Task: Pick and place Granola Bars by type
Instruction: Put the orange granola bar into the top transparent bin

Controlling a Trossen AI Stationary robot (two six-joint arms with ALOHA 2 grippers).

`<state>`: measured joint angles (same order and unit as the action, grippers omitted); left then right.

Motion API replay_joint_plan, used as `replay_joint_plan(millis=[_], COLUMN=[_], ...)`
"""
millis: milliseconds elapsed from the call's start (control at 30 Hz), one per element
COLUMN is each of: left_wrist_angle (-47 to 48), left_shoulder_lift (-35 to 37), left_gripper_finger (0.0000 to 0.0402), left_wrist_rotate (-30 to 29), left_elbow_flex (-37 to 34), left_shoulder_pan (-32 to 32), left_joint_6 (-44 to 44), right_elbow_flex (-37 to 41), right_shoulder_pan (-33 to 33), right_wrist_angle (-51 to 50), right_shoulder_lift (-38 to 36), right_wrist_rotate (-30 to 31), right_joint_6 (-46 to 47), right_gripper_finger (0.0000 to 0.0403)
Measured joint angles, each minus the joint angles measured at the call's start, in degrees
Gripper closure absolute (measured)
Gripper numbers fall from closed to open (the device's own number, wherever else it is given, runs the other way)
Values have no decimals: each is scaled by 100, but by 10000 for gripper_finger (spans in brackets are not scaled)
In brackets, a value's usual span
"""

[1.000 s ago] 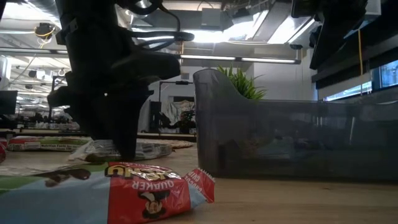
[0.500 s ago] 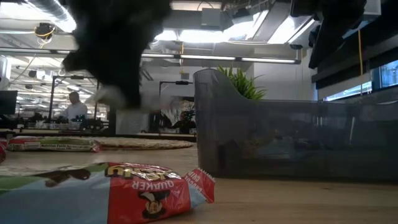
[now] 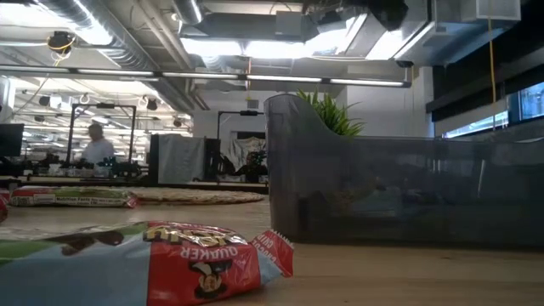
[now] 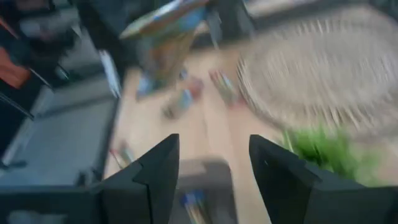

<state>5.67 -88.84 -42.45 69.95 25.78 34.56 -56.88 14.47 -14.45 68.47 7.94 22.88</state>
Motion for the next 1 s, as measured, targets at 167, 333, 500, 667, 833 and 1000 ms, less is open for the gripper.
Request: replay_joint_plan(millis=[167,333,500,667,833,1000], left_wrist_angle=[-1438,-1757,-1612,-1569,-1571,-1571], left_shoulder_lift=[0,0,0,0,0,0], left_gripper_finger=[338,335,337,336,335,338], left_wrist_rotate=[529,755,744,728,705,595], left_elbow_flex=[9,9,7,7,7,7], left_shoulder_pan=[-1,0,-50,-87,-140,-188], left_joint_6=[-1577,-2025,-2035,-2036,-2038,-2036], right_elbow_flex=[0,0,0,0,0,0], right_shoulder_pan=[49,146,209,209,209,209], right_wrist_angle=[718,896,1240,1768,2137,2416], right_shoulder_lift=[0,0,0,0,2,37], right_wrist_rotate=[-50,-49,-50,-50,-117,-478], right_joint_6=[-397,-804,-1144,-1219,-1176,-1271], right_gripper_finger=[205,187,130,92,86,90])
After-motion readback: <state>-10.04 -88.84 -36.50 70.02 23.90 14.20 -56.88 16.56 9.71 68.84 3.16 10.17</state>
